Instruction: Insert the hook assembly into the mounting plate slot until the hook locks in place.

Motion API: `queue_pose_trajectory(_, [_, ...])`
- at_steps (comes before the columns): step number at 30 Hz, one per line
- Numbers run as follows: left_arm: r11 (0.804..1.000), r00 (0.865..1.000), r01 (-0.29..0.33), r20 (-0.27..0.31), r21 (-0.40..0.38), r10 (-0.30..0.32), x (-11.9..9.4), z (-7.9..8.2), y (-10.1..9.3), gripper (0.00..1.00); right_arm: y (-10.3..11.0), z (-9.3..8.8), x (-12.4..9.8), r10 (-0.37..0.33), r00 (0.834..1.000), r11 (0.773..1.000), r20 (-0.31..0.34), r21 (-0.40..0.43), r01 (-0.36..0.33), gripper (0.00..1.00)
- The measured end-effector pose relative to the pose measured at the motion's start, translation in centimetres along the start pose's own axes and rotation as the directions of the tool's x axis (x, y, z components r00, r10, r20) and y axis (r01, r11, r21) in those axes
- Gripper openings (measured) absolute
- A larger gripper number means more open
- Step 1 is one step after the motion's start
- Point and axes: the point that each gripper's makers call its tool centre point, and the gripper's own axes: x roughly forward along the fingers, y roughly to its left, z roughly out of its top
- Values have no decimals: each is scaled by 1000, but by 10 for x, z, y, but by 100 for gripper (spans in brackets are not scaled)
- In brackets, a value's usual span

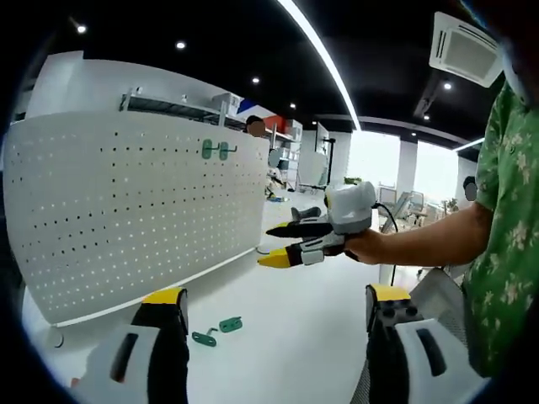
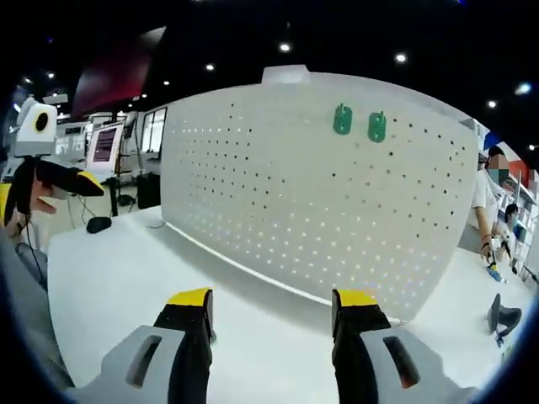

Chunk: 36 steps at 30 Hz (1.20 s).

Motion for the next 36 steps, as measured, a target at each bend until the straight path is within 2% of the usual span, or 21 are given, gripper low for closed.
queue_pose_trajectory(6, [1000,1000,2,-4,0,-2,0,-1,-2,89,15,-21,9,62,996,998,-61,3,-62,54])
queue_pose_trajectory(23, [1000,1000,0,-21,-10,0,5,-6,1,88,26,-47,34,141,981,989,-135,56,-135,49])
queue_pose_trajectory(33, [1000,1000,-5,-30,-19,4,7,-9,5,88,35,-61,40,200,963,978,-179,97,-185,47])
queue_pose_trajectory(36, [1000,999,-3,-34,-21,3,8,-10,5,88,39,-67,41,228,954,970,-196,124,-207,45])
